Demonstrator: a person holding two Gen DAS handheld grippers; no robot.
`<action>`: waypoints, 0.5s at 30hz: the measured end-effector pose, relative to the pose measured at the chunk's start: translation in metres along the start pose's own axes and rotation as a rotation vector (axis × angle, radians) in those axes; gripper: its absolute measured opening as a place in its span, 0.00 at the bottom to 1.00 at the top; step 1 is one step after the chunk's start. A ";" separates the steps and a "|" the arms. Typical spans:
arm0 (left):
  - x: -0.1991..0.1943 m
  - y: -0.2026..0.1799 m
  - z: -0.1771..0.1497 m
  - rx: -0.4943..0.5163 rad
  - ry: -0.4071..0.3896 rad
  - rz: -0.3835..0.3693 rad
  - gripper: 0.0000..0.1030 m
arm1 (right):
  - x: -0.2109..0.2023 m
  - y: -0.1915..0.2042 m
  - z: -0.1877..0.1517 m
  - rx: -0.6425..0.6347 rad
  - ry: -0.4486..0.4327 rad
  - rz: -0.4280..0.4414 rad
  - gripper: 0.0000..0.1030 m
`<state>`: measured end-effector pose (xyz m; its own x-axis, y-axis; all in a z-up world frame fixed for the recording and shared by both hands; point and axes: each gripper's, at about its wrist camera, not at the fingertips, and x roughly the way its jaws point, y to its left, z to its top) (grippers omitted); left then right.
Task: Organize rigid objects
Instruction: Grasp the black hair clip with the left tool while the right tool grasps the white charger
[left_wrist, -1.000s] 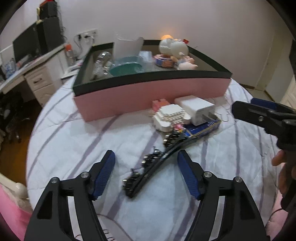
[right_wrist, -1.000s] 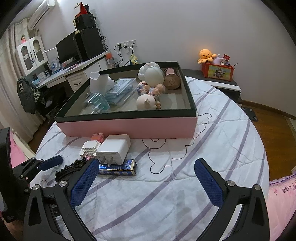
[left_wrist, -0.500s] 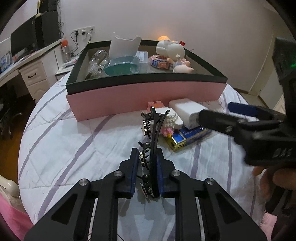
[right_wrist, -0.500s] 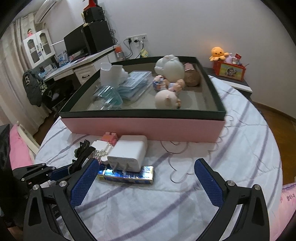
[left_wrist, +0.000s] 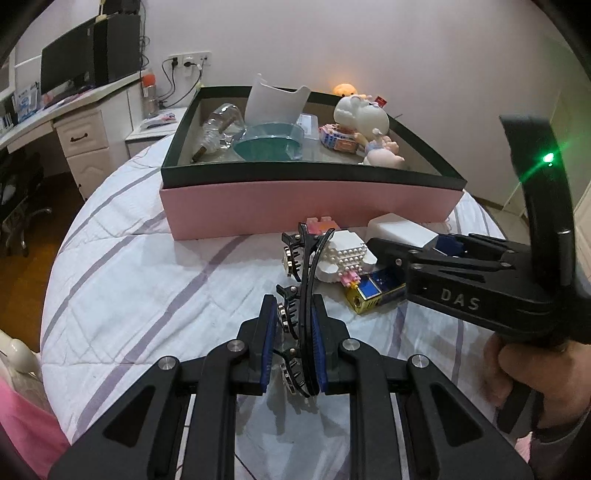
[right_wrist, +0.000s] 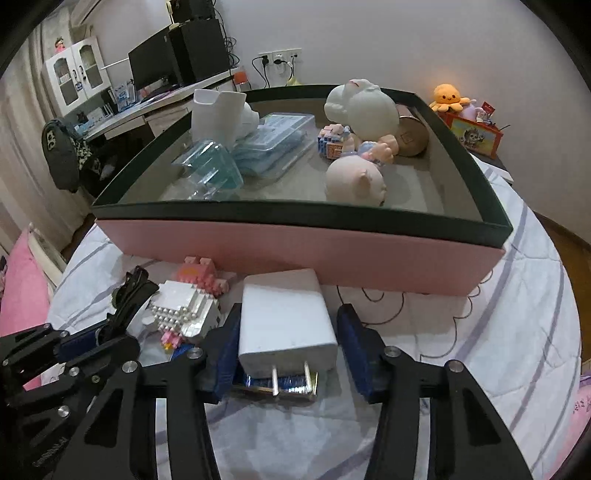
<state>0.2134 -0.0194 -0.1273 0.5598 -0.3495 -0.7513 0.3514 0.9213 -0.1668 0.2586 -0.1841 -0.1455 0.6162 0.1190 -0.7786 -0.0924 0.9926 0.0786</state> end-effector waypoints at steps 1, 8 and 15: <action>0.000 0.001 0.000 -0.003 0.000 -0.001 0.17 | 0.000 0.000 0.000 -0.010 -0.002 -0.008 0.43; -0.008 0.006 0.002 -0.022 -0.018 -0.010 0.17 | -0.015 -0.003 -0.004 -0.003 -0.018 0.037 0.40; -0.015 0.005 0.000 -0.024 -0.031 -0.014 0.17 | -0.035 -0.004 -0.007 0.005 -0.045 0.067 0.40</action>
<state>0.2069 -0.0099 -0.1169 0.5782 -0.3672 -0.7286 0.3417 0.9199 -0.1924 0.2319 -0.1925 -0.1231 0.6435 0.1858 -0.7426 -0.1306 0.9825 0.1326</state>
